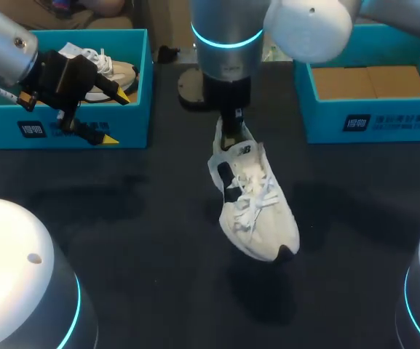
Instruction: Take the shoe out of the shoebox, open the shoe tongue, remove and reinsert the insole, then place the shoe into the shoebox
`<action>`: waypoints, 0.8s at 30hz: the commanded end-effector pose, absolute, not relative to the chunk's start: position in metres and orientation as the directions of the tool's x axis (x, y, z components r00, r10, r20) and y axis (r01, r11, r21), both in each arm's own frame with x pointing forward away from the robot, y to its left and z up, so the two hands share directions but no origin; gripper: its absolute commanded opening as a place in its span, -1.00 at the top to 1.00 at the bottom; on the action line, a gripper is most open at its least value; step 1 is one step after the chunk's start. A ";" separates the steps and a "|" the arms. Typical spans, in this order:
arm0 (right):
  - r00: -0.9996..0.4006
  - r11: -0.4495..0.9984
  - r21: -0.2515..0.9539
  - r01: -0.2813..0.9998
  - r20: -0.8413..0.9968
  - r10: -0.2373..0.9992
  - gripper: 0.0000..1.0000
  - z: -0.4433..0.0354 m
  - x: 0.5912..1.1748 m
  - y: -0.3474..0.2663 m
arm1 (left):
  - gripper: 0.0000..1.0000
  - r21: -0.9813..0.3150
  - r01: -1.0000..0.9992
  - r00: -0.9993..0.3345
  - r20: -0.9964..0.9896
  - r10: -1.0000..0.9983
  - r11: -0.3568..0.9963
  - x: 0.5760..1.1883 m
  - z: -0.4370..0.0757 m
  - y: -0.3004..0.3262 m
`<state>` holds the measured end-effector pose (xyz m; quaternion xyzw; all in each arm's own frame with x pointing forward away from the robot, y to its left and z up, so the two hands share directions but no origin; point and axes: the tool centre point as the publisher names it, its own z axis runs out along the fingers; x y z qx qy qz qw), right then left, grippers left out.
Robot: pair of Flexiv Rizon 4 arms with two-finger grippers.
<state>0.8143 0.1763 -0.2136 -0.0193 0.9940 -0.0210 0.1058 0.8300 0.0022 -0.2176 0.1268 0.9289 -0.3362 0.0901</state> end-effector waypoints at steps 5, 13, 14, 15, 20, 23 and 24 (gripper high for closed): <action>-0.976 0.998 -0.047 -0.033 -0.211 -0.043 1.00 -0.210 0.812 0.176 | -1.00 -0.599 0.296 -0.952 -0.252 0.176 0.744 0.830 -0.217 0.002; -0.976 0.998 -0.047 -0.033 -0.211 -0.043 1.00 -0.210 0.812 0.176 | -1.00 -0.599 0.296 -0.952 -0.252 0.176 0.744 0.830 -0.217 0.002; -0.976 0.998 -0.047 -0.033 -0.211 -0.043 1.00 -0.210 0.812 0.176 | -1.00 -0.599 0.296 -0.952 -0.252 0.176 0.744 0.830 -0.217 0.002; -0.976 0.998 -0.047 -0.033 -0.211 -0.043 1.00 -0.210 0.812 0.176 | -1.00 -0.599 0.296 -0.952 -0.252 0.176 0.744 0.830 -0.217 0.002; -0.976 0.999 -0.039 -0.031 -0.212 -0.039 1.00 -0.208 0.823 0.169 | -1.00 -0.599 0.296 -0.952 -0.252 0.176 0.744 0.830 -0.217 0.002; -0.976 0.998 -0.049 -0.045 -0.210 -0.054 1.00 -0.204 0.841 0.159 | -1.00 -0.599 0.296 -0.952 -0.252 0.176 0.744 0.830 -0.217 0.002; -0.975 0.997 -0.050 -0.055 -0.214 -0.065 1.00 -0.202 0.847 0.155 | -1.00 -0.599 0.296 -0.952 -0.252 0.176 0.744 0.830 -0.217 0.002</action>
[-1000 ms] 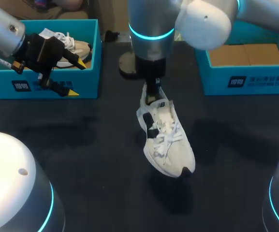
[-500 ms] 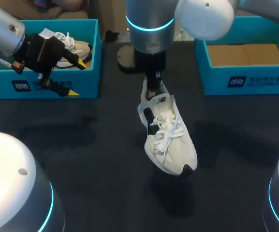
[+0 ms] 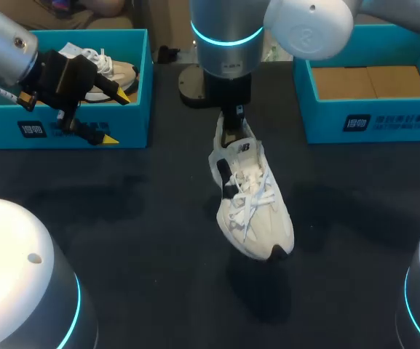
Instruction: Take the shoe out of the shoebox, open the shoe tongue, remove and reinsert the insole, then place the shoe into the shoebox
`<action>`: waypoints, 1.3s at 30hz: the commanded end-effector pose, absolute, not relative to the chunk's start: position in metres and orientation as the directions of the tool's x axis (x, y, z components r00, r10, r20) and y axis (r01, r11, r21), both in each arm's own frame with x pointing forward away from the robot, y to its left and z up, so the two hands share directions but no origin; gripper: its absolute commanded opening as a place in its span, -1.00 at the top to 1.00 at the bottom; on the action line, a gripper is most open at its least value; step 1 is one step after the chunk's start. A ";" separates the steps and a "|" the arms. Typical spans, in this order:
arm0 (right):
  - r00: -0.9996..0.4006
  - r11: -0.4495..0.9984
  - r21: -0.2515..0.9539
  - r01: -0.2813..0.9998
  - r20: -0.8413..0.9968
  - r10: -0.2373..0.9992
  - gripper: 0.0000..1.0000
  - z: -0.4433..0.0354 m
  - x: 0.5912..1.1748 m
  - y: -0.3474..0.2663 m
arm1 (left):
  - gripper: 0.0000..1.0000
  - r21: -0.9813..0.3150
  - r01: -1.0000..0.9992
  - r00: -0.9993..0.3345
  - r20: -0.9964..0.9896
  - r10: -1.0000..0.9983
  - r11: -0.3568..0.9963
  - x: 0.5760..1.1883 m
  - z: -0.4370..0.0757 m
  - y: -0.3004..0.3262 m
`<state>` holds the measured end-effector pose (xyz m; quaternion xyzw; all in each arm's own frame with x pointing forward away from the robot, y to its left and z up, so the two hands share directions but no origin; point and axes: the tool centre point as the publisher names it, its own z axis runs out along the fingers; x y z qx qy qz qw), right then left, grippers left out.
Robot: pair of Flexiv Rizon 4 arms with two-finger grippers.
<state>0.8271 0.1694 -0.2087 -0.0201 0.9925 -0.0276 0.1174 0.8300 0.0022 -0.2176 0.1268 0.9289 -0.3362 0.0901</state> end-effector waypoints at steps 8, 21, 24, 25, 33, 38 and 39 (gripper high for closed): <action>-0.968 0.993 -0.074 -0.096 -0.224 -0.110 1.00 -0.197 0.892 0.107 | -1.00 -0.599 0.296 -0.952 -0.252 0.176 0.744 0.830 -0.217 0.002; -0.952 0.990 -0.122 -0.065 -0.291 -0.099 1.00 -0.169 0.962 0.015 | -1.00 -0.599 0.296 -0.952 -0.252 0.176 0.744 0.830 -0.217 0.002; -0.959 0.992 -0.122 -0.026 -0.277 -0.059 1.00 -0.163 0.972 -0.003 | -1.00 -0.599 0.296 -0.952 -0.252 0.176 0.744 0.830 -0.217 0.002; -0.960 0.992 -0.125 -0.011 -0.277 -0.046 1.00 -0.163 0.975 -0.009 | -1.00 -0.599 0.296 -0.952 -0.252 0.176 0.744 0.830 -0.217 0.002; -0.956 0.982 -0.184 0.038 -0.292 -0.018 1.00 -0.159 0.999 -0.043 | -1.00 -0.599 0.296 -0.952 -0.252 0.176 0.744 0.830 -0.217 0.002; -0.946 0.976 -0.207 0.075 -0.325 0.004 1.00 -0.151 1.018 -0.064 | -1.00 -0.599 0.296 -0.952 -0.252 0.176 0.744 0.830 -0.217 0.002; -0.946 0.975 -0.210 0.077 -0.325 0.005 1.00 -0.151 1.019 -0.065 | -1.00 -0.599 0.296 -0.952 -0.252 0.176 0.744 0.830 -0.217 0.002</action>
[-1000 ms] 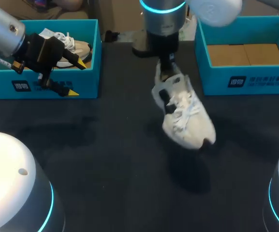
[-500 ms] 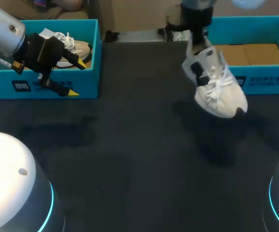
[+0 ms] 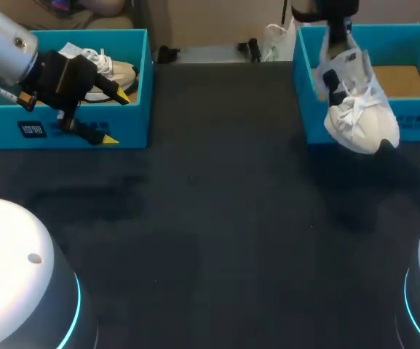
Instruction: Take the shoe out of the shoebox, open the shoe tongue, remove and reinsert the insole, then place the shoe into the shoebox
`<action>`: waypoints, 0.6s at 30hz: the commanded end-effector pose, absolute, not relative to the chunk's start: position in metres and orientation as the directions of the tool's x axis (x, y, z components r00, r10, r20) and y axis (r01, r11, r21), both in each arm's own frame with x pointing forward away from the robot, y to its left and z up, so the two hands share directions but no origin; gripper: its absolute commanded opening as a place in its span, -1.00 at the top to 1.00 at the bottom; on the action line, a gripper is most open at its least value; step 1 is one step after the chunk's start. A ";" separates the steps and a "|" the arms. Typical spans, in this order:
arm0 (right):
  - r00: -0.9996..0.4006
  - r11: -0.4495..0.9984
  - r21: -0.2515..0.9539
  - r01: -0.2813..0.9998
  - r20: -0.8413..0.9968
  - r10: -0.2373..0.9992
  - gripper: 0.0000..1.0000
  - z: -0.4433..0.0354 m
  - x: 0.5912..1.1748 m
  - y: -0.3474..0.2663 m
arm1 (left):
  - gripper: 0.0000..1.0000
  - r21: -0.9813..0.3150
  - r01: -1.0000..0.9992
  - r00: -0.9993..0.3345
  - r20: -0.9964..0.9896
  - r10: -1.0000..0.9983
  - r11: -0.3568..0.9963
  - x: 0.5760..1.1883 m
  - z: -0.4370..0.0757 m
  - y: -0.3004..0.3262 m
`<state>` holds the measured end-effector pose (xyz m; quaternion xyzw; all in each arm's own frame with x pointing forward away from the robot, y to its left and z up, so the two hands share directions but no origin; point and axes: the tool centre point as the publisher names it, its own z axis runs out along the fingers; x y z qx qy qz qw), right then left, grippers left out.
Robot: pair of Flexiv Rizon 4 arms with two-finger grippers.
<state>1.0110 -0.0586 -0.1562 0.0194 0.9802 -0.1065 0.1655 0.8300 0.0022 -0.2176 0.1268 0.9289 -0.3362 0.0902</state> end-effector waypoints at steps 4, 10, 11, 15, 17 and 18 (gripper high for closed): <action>-0.933 0.977 -0.187 0.102 -0.358 0.029 1.00 -0.141 1.027 -0.073 | -1.00 -0.599 0.296 -0.952 -0.252 0.176 0.744 0.830 -0.217 0.002; -0.930 0.981 -0.169 0.097 -0.366 0.029 1.00 -0.139 1.027 -0.072 | -1.00 -0.599 0.296 -0.952 -0.252 0.176 0.744 0.830 -0.217 0.002; -0.930 0.981 -0.169 0.097 -0.366 0.029 1.00 -0.139 1.027 -0.072 | -1.00 -0.599 0.296 -0.952 -0.252 0.176 0.744 0.830 -0.217 0.002; -0.930 0.981 -0.169 0.097 -0.366 0.029 1.00 -0.139 1.027 -0.072 | -1.00 -0.599 0.296 -0.952 -0.252 0.176 0.744 0.830 -0.217 0.002; -0.930 0.981 -0.169 0.097 -0.366 0.029 1.00 -0.139 1.027 -0.072 | -1.00 -0.599 0.296 -0.952 -0.252 0.176 0.744 0.830 -0.217 0.002; -0.930 0.981 -0.169 0.097 -0.366 0.029 1.00 -0.139 1.027 -0.072 | -1.00 -0.599 0.296 -0.952 -0.252 0.176 0.744 0.830 -0.217 0.002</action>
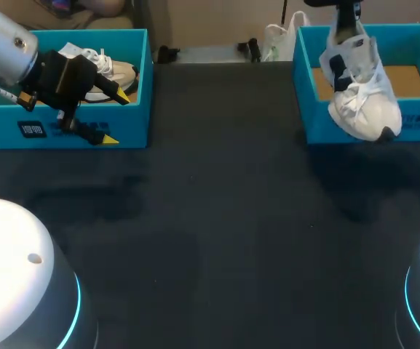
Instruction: Take the shoe out of the shoebox, open the shoe tongue, remove and reinsert the insole, then place the shoe into the shoebox
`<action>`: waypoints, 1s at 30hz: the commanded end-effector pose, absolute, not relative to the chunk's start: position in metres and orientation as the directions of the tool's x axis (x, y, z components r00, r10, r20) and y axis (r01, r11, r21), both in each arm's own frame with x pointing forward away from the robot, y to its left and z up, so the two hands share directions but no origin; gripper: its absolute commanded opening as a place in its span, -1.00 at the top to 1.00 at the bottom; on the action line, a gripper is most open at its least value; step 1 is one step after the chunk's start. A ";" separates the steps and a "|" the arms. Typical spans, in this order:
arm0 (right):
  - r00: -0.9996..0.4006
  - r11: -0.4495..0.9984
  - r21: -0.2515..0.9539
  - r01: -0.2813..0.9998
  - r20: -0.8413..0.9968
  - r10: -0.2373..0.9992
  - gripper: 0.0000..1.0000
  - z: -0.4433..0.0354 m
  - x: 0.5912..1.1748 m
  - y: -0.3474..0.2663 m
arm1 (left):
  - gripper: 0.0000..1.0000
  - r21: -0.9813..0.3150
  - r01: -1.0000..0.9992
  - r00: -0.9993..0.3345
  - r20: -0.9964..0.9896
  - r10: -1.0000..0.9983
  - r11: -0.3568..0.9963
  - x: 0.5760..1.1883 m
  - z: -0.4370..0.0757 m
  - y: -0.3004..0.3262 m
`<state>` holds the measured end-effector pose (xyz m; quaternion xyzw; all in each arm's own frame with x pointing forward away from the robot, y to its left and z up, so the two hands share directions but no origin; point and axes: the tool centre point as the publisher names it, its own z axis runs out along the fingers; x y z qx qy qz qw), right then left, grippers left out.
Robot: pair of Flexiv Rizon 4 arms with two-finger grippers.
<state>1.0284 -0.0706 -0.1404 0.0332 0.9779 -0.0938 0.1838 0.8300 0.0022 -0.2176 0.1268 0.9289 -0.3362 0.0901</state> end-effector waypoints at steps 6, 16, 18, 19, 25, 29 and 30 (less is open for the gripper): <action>-0.930 0.981 -0.169 0.097 -0.366 0.029 1.00 -0.139 1.027 -0.072 | -1.00 -0.599 0.296 -0.952 -0.252 0.176 0.744 0.830 -0.217 0.002; -0.942 0.977 -0.180 0.111 -0.332 0.046 1.00 -0.142 1.039 -0.120 | -1.00 -0.599 0.296 -0.952 -0.252 0.176 0.744 0.830 -0.217 0.002; -0.947 0.978 -0.179 0.106 -0.317 0.045 1.00 -0.145 1.042 -0.137 | -1.00 -0.599 0.296 -0.952 -0.252 0.176 0.744 0.830 -0.217 0.002; -0.948 0.979 -0.174 0.105 -0.316 0.045 1.00 -0.145 1.042 -0.141 | -1.00 -0.599 0.296 -0.952 -0.252 0.176 0.744 0.830 -0.217 0.002; -0.952 0.980 -0.161 0.113 -0.301 0.060 1.00 -0.158 1.053 -0.197 | -1.00 -0.599 0.296 -0.952 -0.252 0.176 0.744 0.830 -0.217 0.002; -0.957 0.972 -0.197 0.131 -0.283 0.072 1.00 -0.168 1.067 -0.232 | -1.00 -0.599 0.296 -0.952 -0.252 0.176 0.744 0.830 -0.217 0.002; -0.957 0.969 -0.204 0.138 -0.280 0.077 1.00 -0.170 1.069 -0.237 | -1.00 -0.599 0.296 -0.952 -0.252 0.176 0.744 0.830 -0.217 0.002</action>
